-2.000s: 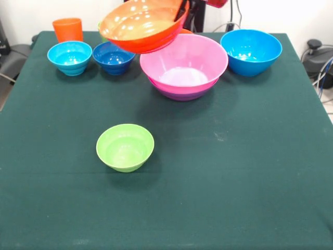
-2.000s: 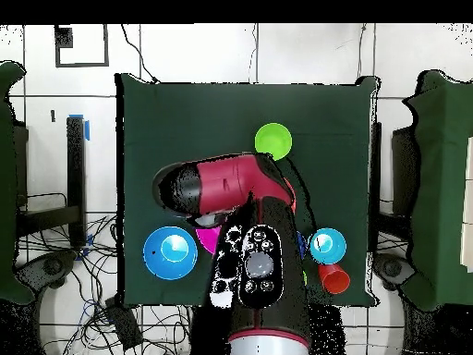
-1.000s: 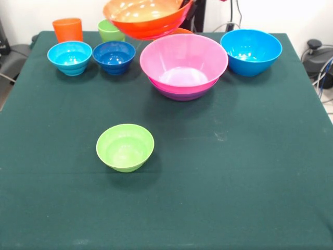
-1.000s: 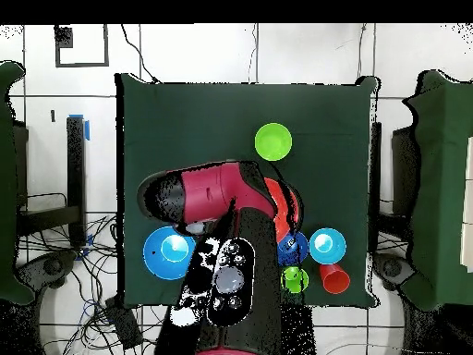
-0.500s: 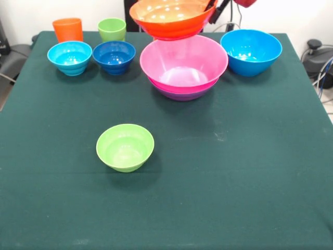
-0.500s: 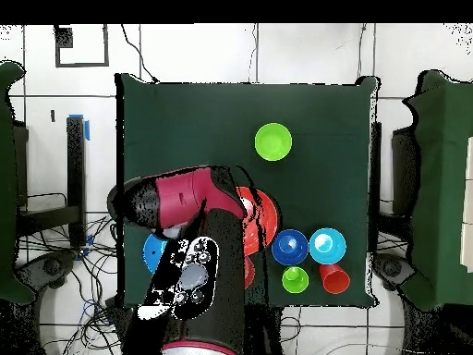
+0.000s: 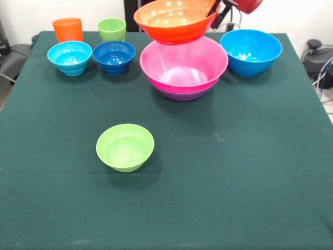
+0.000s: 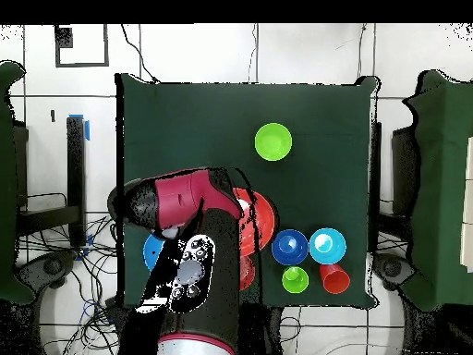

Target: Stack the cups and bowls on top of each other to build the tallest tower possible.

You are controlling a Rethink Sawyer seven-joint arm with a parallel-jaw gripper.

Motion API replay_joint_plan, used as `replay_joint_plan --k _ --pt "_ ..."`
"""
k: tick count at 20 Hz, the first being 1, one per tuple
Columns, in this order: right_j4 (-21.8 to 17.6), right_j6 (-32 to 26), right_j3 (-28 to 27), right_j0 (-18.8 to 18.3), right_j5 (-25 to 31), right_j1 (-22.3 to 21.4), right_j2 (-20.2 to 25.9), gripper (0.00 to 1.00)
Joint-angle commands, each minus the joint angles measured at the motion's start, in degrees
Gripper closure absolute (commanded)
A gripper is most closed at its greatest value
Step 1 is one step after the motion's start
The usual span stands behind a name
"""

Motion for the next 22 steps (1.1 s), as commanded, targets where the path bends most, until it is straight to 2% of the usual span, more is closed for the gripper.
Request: replay_joint_plan --k 1,3,4,11,22 --pt "1.74 8.92 1.77 -0.02 -3.83 2.40 2.08 1.00" --pt "2.08 8.94 1.80 0.12 -3.88 2.47 1.91 1.00" --pt "2.39 8.79 1.85 0.15 -4.14 2.54 1.82 0.00" --pt "2.75 9.59 1.22 1.07 -2.70 2.96 1.19 0.00" --pt "3.23 8.89 1.24 0.91 -3.74 3.46 1.01 0.00"
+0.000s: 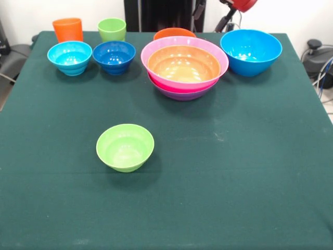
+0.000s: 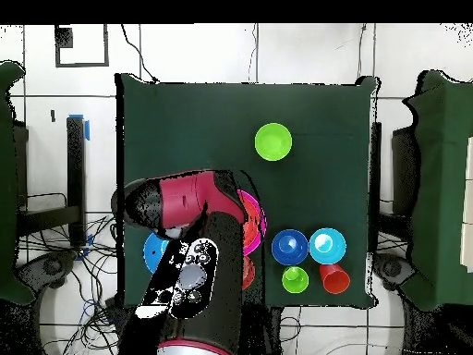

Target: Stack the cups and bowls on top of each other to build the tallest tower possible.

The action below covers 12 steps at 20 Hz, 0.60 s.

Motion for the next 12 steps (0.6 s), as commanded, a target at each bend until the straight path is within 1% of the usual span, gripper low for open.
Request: replay_joint_plan --k 1,3,4,6,9,12 --pt "1.85 9.08 1.45 0.58 -3.98 3.45 2.93 0.00" --pt "0.74 8.64 1.59 0.70 -6.12 3.87 2.64 0.00" --pt "0.73 7.52 1.82 -0.19 -7.11 4.24 3.20 0.00" --pt "-0.78 4.29 1.08 -1.71 -8.63 4.86 3.74 0.00" --pt "-1.12 -0.69 1.23 -6.03 -12.05 6.09 6.02 0.00" --pt "-0.87 -4.17 2.00 -10.05 -14.59 7.13 8.35 0.00"
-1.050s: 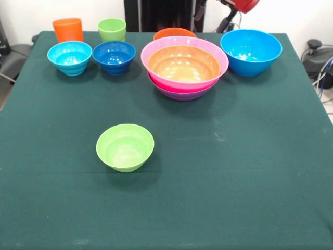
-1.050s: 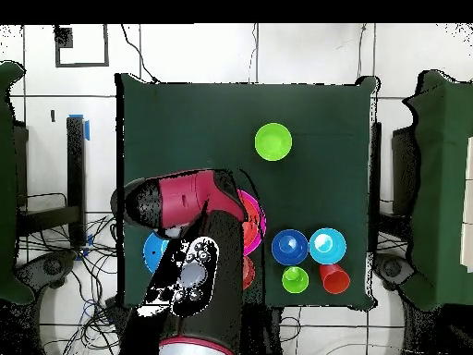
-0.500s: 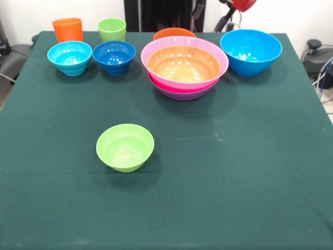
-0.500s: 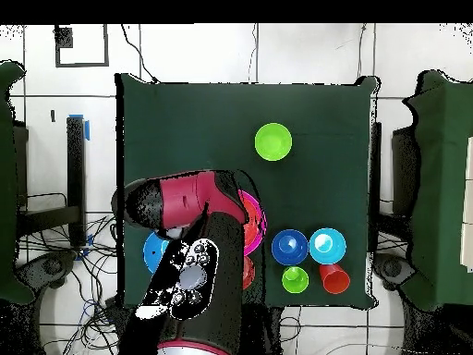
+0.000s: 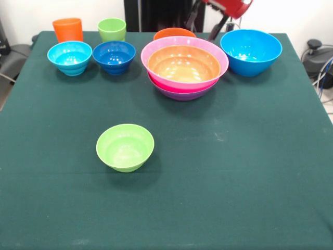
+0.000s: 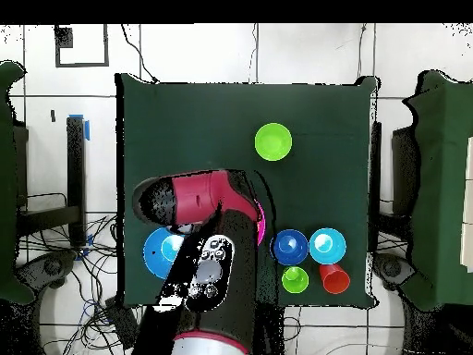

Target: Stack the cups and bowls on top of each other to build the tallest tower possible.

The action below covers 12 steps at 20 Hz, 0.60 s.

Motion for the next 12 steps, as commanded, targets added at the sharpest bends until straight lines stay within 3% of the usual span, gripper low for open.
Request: replay_joint_plan --k 1,5,12 --pt "-1.24 -5.17 2.29 -8.64 -10.31 6.40 9.00 0.00" --pt "-2.35 -7.37 2.57 -12.45 -12.84 7.79 11.82 0.00" --pt "-4.06 -8.70 2.41 -15.19 -12.87 7.90 14.07 0.00"
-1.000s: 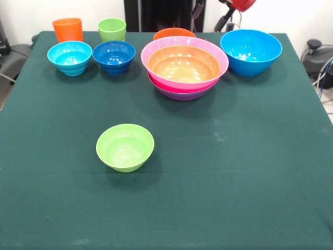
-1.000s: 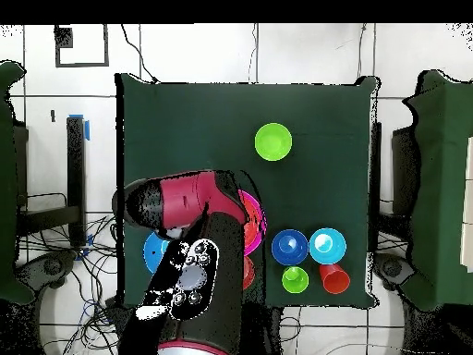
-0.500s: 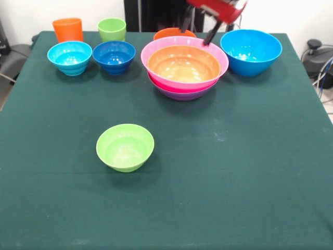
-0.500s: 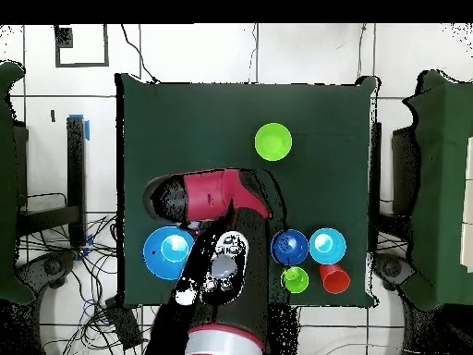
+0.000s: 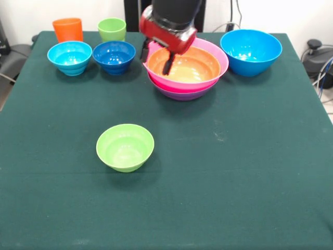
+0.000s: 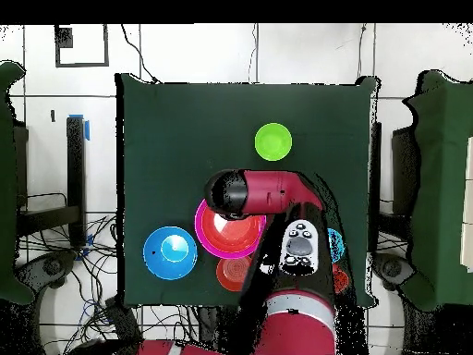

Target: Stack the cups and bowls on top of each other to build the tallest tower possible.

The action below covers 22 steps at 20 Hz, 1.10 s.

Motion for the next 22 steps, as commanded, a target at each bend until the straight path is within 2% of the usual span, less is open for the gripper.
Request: replay_joint_plan --k 1,12,22 --pt "-4.10 -8.57 2.48 -1.51 -2.32 2.54 9.63 0.00" --pt "-5.68 -6.50 3.43 -2.62 -5.46 3.46 10.67 0.00" --pt "-5.96 -5.45 3.77 -2.20 -4.44 2.66 10.51 0.00"
